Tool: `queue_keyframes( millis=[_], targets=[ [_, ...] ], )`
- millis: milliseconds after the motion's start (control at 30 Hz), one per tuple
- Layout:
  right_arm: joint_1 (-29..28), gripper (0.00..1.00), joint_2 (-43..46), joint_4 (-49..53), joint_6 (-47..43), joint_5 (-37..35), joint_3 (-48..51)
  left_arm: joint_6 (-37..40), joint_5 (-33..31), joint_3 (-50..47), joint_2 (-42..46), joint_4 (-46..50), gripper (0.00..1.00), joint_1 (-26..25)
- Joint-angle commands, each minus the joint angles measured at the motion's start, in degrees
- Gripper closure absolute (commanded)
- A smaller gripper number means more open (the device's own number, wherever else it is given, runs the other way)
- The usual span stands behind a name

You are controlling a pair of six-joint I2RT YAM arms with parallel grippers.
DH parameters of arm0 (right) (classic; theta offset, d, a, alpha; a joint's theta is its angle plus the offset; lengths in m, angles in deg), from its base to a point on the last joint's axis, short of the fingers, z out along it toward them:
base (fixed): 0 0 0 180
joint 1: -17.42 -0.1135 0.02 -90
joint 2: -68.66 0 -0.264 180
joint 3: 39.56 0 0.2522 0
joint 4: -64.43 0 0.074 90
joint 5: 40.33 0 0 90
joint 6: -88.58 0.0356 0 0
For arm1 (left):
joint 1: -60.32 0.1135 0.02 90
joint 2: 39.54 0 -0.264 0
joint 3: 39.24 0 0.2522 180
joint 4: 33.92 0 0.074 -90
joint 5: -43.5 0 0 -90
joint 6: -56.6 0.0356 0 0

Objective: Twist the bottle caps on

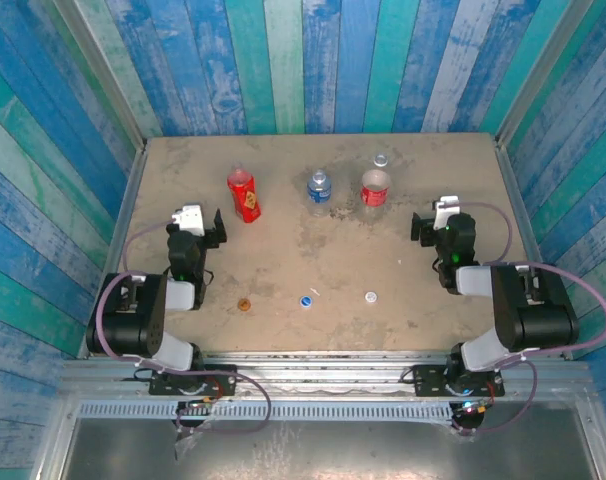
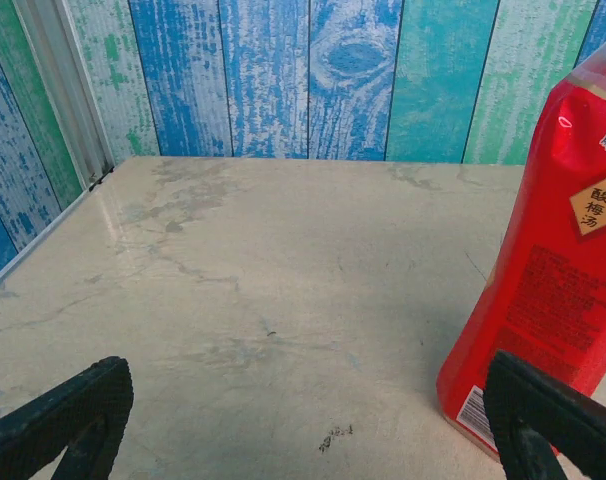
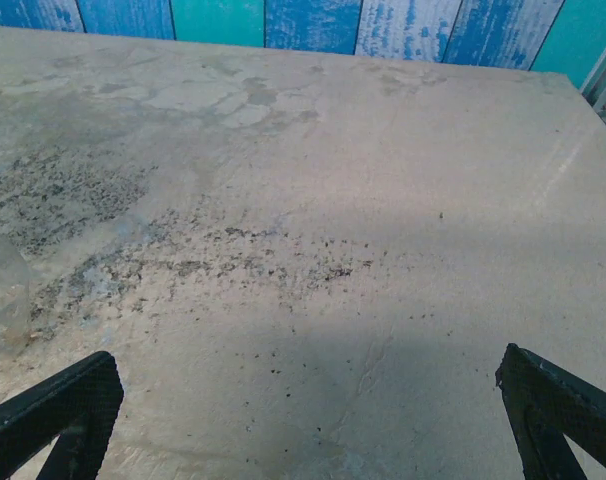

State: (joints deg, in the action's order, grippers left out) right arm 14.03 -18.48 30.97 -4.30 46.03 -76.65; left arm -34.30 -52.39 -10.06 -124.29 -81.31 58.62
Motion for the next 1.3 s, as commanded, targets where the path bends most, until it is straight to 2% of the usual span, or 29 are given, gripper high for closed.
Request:
queue_keyframes(
  millis=[0,800,967,1100,1267],
  targets=[
    [0.2,0.00,0.5,-1.1,0.1,-0.6,0.4,-0.2,-0.3,0.6,-1.4,0.4,0.06,0.3],
    [0.1,0.00,0.9,-1.7,0.1,-0.8,0.8,0.3,0.5,0.9,-0.3,2.1,0.06,0.3],
    [0.1,0.00,5.5,2.2,0.2,-1.7,0.6,1.4,3.3,-0.5,7.1,5.2,0.06,0.3],
    [-0.1,0.00,14.0,10.0,1.0,-1.9,0.0,2.7,7.7,-0.8,17.3,13.8,0.06,-0.1],
    [-1.6,0.00,23.4,17.8,0.9,3.0,-1.5,6.1,13.9,-1.3,25.2,17.7,0.06,-2.2]
  ],
)
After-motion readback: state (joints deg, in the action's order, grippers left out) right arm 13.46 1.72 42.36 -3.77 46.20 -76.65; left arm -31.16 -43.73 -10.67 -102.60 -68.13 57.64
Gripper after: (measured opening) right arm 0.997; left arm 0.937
